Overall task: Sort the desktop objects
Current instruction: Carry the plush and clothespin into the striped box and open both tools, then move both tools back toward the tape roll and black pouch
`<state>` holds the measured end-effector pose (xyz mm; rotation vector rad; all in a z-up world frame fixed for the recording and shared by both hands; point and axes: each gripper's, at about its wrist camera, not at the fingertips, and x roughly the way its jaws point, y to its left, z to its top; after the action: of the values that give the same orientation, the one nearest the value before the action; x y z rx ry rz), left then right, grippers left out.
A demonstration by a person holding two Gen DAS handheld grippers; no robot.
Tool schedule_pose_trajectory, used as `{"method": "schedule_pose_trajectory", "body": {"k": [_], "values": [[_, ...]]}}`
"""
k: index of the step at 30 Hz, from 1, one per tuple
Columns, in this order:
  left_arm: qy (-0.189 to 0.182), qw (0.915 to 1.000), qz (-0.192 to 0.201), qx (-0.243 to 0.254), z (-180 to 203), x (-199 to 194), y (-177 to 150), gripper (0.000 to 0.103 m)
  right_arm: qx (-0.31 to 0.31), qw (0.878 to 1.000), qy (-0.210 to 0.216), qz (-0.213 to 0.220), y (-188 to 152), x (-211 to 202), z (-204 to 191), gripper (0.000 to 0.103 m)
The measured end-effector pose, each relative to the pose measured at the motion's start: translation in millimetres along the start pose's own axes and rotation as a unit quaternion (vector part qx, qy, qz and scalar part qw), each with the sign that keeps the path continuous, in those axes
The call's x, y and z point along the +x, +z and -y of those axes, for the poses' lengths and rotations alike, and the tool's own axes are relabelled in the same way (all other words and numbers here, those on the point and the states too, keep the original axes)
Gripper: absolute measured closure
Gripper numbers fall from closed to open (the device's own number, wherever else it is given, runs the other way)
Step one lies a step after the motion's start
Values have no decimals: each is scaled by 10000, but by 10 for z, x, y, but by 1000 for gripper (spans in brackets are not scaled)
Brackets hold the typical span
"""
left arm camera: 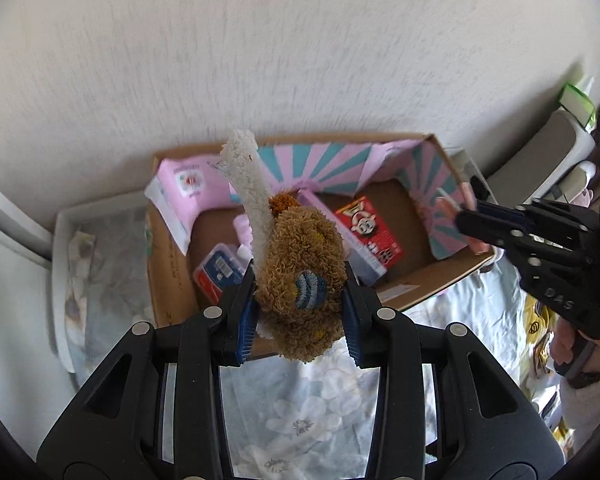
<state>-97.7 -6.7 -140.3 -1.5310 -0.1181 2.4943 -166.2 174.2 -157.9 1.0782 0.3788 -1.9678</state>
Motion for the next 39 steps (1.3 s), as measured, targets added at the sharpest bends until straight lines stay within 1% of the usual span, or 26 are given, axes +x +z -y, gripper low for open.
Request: {"method": "schedule_pose_trajectory", "body": {"k": [4,8,9,10,11,12,13,14,15,17,18,21,28,33,39], "values": [[-44,9999,-123,-55,-81,168,-45,70,-78,9997,68,-234,44,290,-75,93],[-67,9998,-187,-88,-88,231,-56,70,-81,9994,108,-309,70,431,-86,93],[-111,9997,-189,-94,-95,236,-56,68,-79,9994,101,-320,80,448,-87,93],[-267,9995,-153,-109,-99,225,-50,65,-79,9994,97,-331,94,460,-86,93],[-437,9989,-79,-128,-94,184,-39,56,-77,9993,122,-350,110,471,-84,92],[-500,9986,11,-151,-89,130,-26,31,-68,9992,137,-368,126,478,-85,83],[-412,9990,82,-158,-81,81,-12,14,-46,9992,113,-376,140,474,-82,75],[-274,9994,166,-145,-77,31,-4,1,-10,9993,45,-373,152,458,-73,52],[-122,9994,300,-124,-81,-31,-1,0,50,9995,-41,-298,158,412,-54,36],[98,9991,410,-91,-114,-129,1,0,198,9998,-54,-26,151,284,-2,29],[251,9989,395,-87,-144,-165,-5,0,284,9996,-42,64,146,217,28,27],[401,9982,419,-118,-231,-248,-30,0,451,9987,-170,183,111,67,106,27],[540,9977,344,-214,-362,-424,-213,0,793,9961,-282,274,-48,-156,248,27],[504,9981,286,-213,-340,-506,-343,0,945,9939,-387,418,-151,-365,333,27],[493,9982,338,-40,-205,-659,-480,0,1095,9911,-548,528,-340,-703,462,27]]}}
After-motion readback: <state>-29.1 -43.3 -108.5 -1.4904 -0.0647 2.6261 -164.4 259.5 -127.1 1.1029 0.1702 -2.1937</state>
